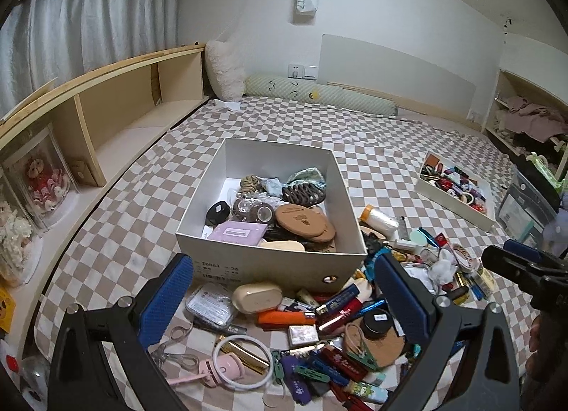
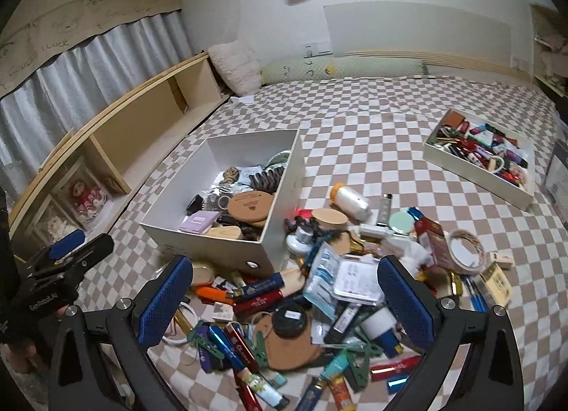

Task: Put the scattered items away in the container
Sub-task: 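Withdraw both tools from the white box back over the pile, then move both tools down toward the pile of lighters beside the box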

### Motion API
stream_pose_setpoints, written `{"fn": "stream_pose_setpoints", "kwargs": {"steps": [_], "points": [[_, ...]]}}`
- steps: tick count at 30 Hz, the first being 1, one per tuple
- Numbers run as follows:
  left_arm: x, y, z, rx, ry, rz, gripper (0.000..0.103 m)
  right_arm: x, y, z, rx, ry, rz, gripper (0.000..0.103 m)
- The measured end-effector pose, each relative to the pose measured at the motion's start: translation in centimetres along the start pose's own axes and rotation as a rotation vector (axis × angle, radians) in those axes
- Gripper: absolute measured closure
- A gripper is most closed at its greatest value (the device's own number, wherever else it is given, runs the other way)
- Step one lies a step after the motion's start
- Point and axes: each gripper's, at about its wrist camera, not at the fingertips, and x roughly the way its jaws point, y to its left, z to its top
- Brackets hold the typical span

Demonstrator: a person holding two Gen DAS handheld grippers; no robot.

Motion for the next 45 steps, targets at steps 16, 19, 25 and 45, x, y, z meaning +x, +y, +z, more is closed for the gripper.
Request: {"fn": "stream_pose_setpoints", "kwargs": {"steps": [16, 19, 25, 45], "points": [[-2.5, -1.2, -1.7, 0.002, -0.029, -0.002, 0.001, -4.0, -2.6, -2.1, 0.017, -0.039, -0.026, 0.0], [-2.9, -1.5, -2.1, 0.007, -0.048, 0.006, 0.001, -4.7, -3.2, -2.6, 0.016, -0.054, -0.036, 0.0], [-2.9, -1.7, -3.1, 0.032, -0.048, -0.022, 0.001, -5.4, -4.3, -4.1, 0.008, -0.1, -0.151, 0.0], [1.4, -1.9, -12.0, 0.11, 0.019, -0.154, 0.001, -2.5, -8.5, -9.6, -0.189, -0.118, -0.168, 0.0]]}}
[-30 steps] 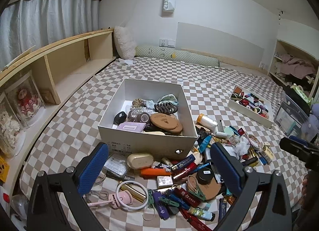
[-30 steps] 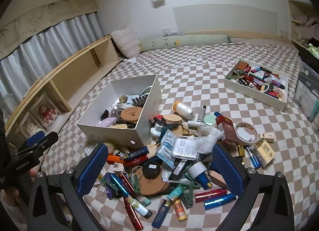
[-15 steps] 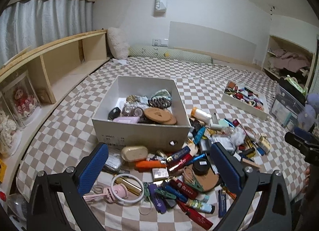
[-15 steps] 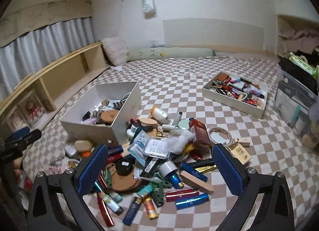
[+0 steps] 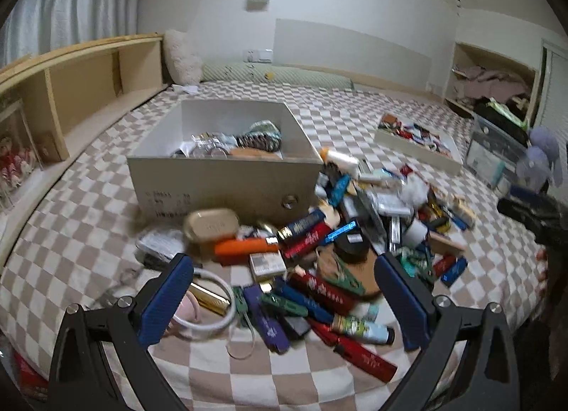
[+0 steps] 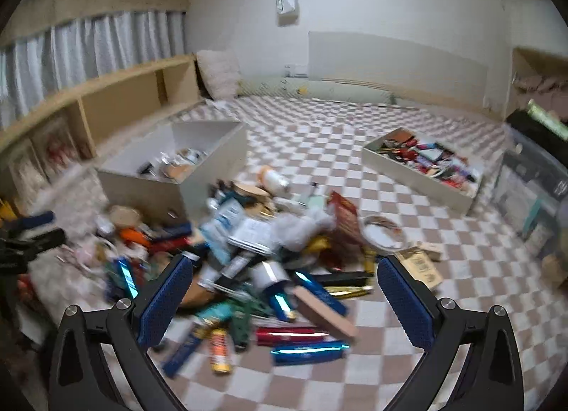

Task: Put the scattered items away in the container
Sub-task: 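Move both tools down toward the pile of lighters beside the box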

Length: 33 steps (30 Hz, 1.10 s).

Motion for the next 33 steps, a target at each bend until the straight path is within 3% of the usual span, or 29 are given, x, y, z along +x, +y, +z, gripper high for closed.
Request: {"fn": "stream_pose_setpoints", "kwargs": {"steps": [12, 19, 33], "points": [[2.6, -2.8, -4.5, 0.084, 0.099, -0.075, 0.001, 4.0, -2.9, -3.4, 0.06, 0.181, -0.023, 0.0], [4.2, -3.9, -7.1, 0.172, 0.175, -0.06, 0.001, 6.5, -2.6, -5.7, -0.032, 0.312, 0.0, 0.0], [5.9, -7.2, -9.8, 0.355, 0.239, -0.153, 0.001, 10.1, -2.5, -9.0, -0.088, 0.5, 0.042, 0.0]]}}
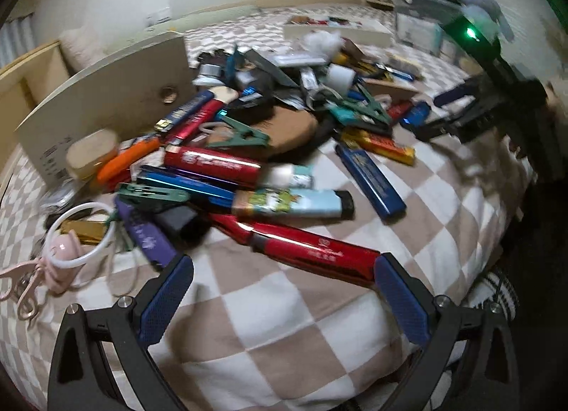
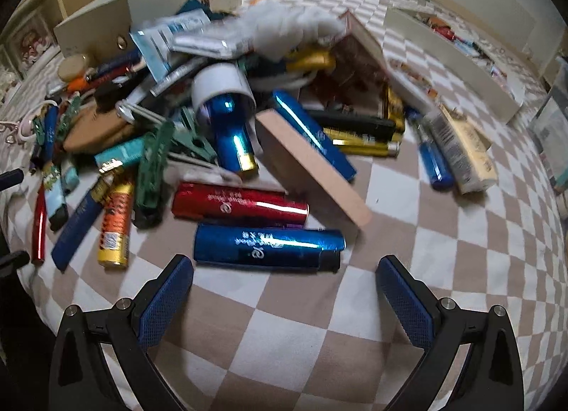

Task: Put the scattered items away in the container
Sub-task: 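Move both tools down toward the pile of lighters beside the box, then lower the left tool over the red lighter while the right lowers over the blue metallic lighter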

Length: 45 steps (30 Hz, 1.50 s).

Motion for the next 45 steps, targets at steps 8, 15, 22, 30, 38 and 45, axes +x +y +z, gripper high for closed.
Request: {"fn": "stream_pose_setpoints", "kwargs": {"steps": [8, 15, 22, 30, 38, 45], "points": [[1.4, 0.0, -0.1, 0.019, 0.055, -0.019, 0.0, 0.2, -0.5, -0.4, -0.005, -0.002, 0.046, 0.0], [1.3, -0.5, 0.1, 0.04, 0.074, -0.032, 0.0, 0.1, -0.3, -0.7, -0.055, -0.012, 0.055, 0.0], [0.0, -2.8, -0.1, 0.052, 0.129, -0.224, 0.0, -0.1, 0.2, -1.1, -0.102, -0.022, 0.049, 0.0], [0.6, -5.9, 0.8, 0.078, 0.1, -0.316, 0.0, -0.3, 0.4, -1.6, -0.109, -0.017, 0.057, 0.0], [0.4, -5.5, 1.3, 0.05, 0.097, -0.32, 0.0, -0.7, 0.7, -2.2, -0.109, -0.014, 0.056, 0.0], [0.9, -1.7, 1.8, -0.053, 0.084, -0.202, 0.0, -1.0, 1.1, -2.7, -0.1, -0.016, 0.048, 0.0]]}}
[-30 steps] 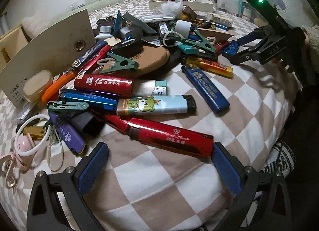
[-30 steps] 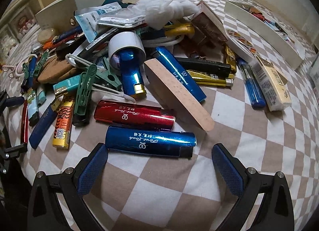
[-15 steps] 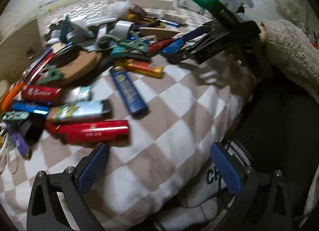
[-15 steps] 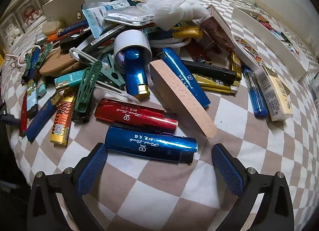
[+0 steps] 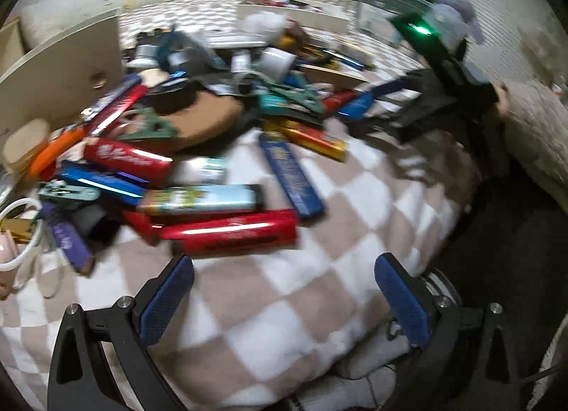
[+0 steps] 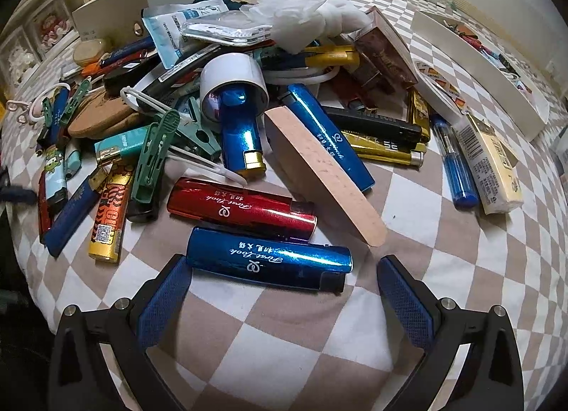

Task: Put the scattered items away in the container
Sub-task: 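Lower the left tool over the red lighter while the right lowers over the blue metallic lighter, then grasp the red lighter with the left tool while the right grasps the blue metallic lighter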

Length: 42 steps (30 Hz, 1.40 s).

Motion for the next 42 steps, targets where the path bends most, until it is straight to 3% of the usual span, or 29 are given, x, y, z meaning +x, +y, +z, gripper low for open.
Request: {"fn": "stream_pose_setpoints", "kwargs": {"steps": [14, 25, 34, 42], "points": [[1.4, 0.3, 0.4, 0.058, -0.014, 0.065, 0.0, -0.6, 0.5, -1.3, 0.012, -0.04, 0.031, 0.0], [1.1, 1.0, 0.6, -0.044, -0.037, 0.03, 0.003, -1.2, 1.2, -1.7, 0.102, -0.026, 0.017, 0.0], [0.7, 1.3, 0.5, -0.095, -0.048, 0.086, 0.018, -2.1, 2.6, -2.6, 0.118, 0.01, -0.014, 0.0], [0.6, 1.5, 0.5, -0.107, -0.048, 0.109, 0.022, -3.7, 4.3, -3.7, 0.103, 0.007, -0.03, 0.019]]}}
